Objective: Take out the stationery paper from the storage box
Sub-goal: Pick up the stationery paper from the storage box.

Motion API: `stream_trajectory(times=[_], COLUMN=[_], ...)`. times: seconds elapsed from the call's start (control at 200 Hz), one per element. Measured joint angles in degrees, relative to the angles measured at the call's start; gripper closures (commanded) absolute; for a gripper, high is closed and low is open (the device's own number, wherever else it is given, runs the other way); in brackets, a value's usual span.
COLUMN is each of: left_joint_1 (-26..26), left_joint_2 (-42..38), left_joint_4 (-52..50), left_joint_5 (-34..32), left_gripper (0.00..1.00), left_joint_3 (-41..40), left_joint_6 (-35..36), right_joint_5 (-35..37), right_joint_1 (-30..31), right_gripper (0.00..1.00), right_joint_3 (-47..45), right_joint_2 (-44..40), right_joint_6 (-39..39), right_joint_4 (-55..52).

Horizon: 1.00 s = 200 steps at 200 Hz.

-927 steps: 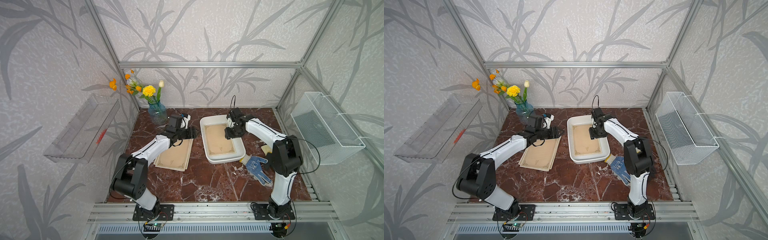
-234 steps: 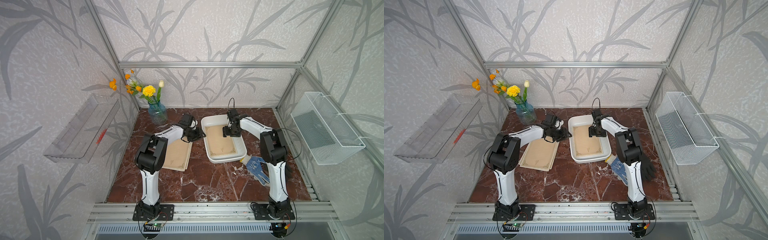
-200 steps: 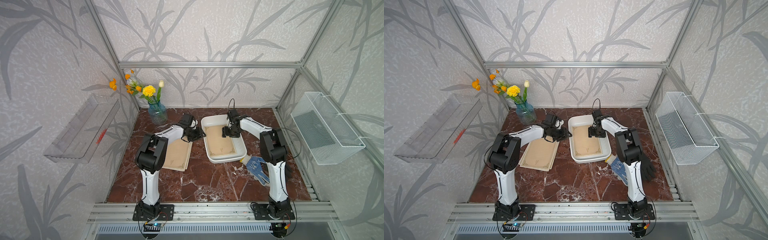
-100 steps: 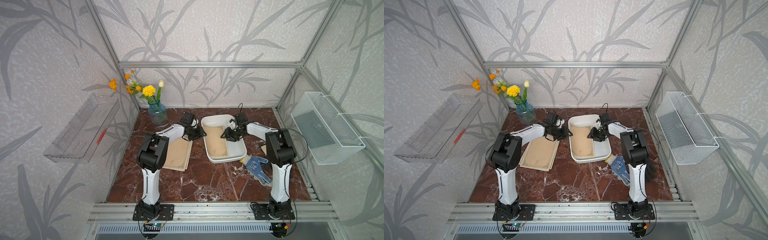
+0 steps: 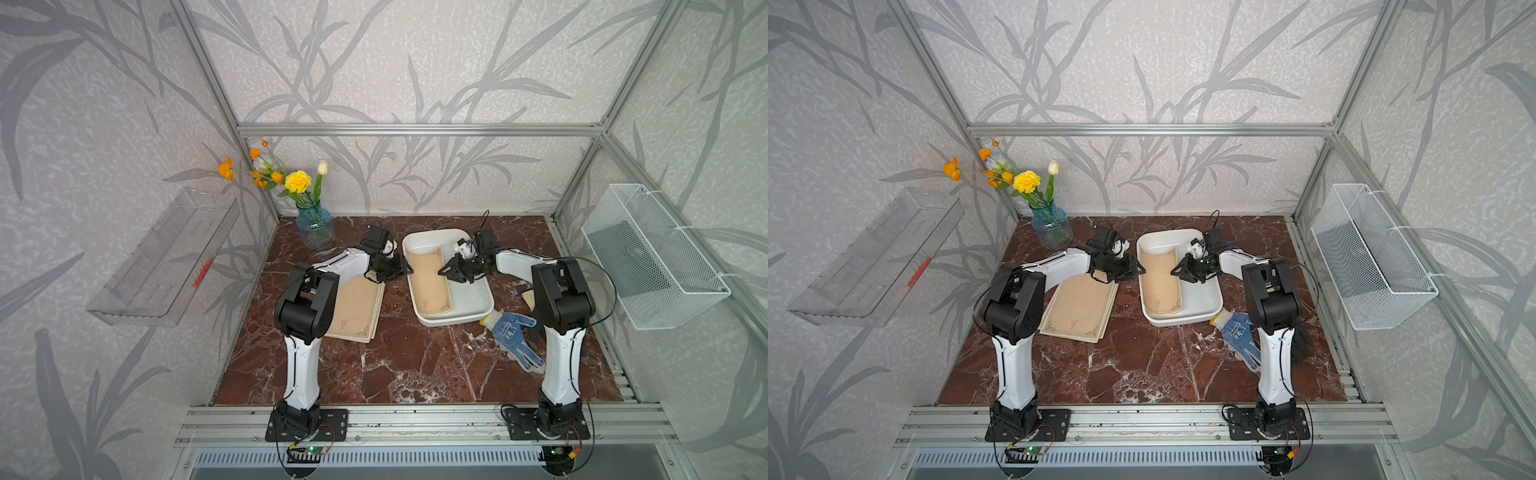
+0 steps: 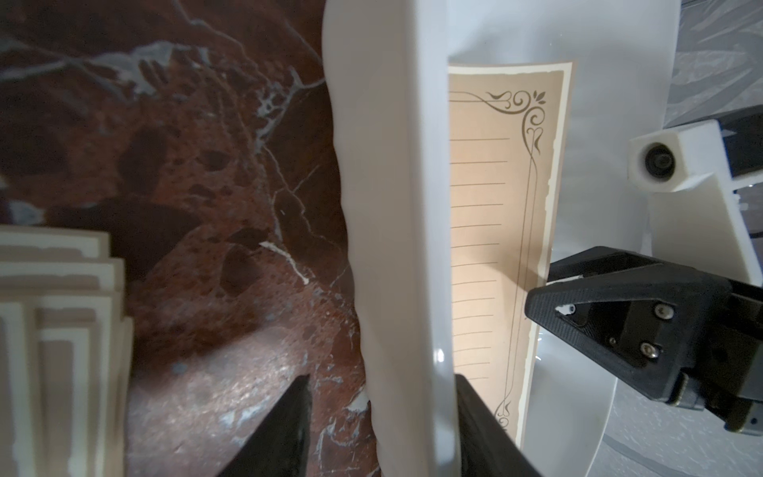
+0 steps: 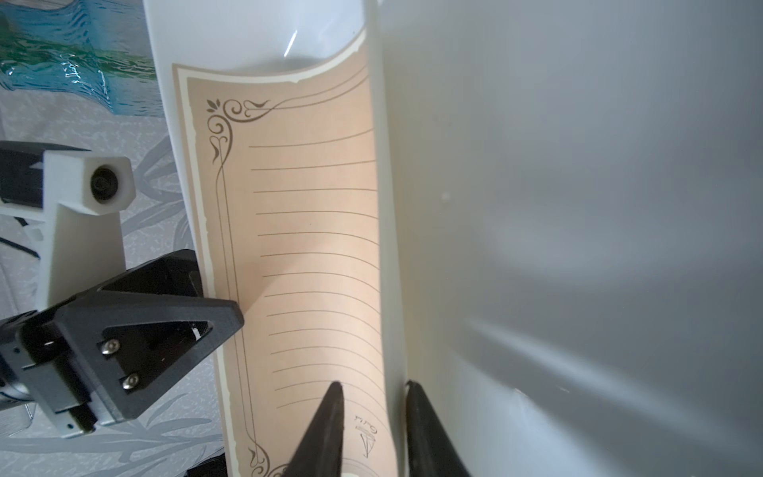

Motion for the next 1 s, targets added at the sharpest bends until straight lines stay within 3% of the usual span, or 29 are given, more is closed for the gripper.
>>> stream_trajectory(times=[0.08, 0.245, 0.58, 0.785, 1.0], left_joint_1=[0.0, 0.0, 0.0, 0.4, 1.0], left_joint_2=[0.0, 0.0, -5.8, -15.0, -30.1], left_joint_4=[0.0, 0.0, -0.5, -0.1, 6.2], left_joint_5=[0.0, 0.0, -2.3, -6.0, -13.7], left_gripper=[0.47, 0.46, 0.4, 0.39, 0.38], left_joint_3=[0.2, 0.4, 2.4, 2.3, -4.6], left_joint_6=[0.0, 0.0, 2.3, 5.4, 11.4], right_joint_5=[0.7, 3.1, 14.0, 22.4, 39.0], right_joint_1=[0.1, 0.3, 4.7, 9.7, 18.1], right_gripper=[0.72, 1.0, 1.0, 1.0, 1.0], right_joint_3=[1.4, 5.6, 13.3, 14.6, 12.5], right_joint_2=[0.0, 0.0, -7.8, -20.1, -33.4], right_joint_6=[-1.4, -4.6, -14.4, -21.6, -33.2], right_joint_4=[-2.6, -7.4, -21.2, -24.5, -23.0])
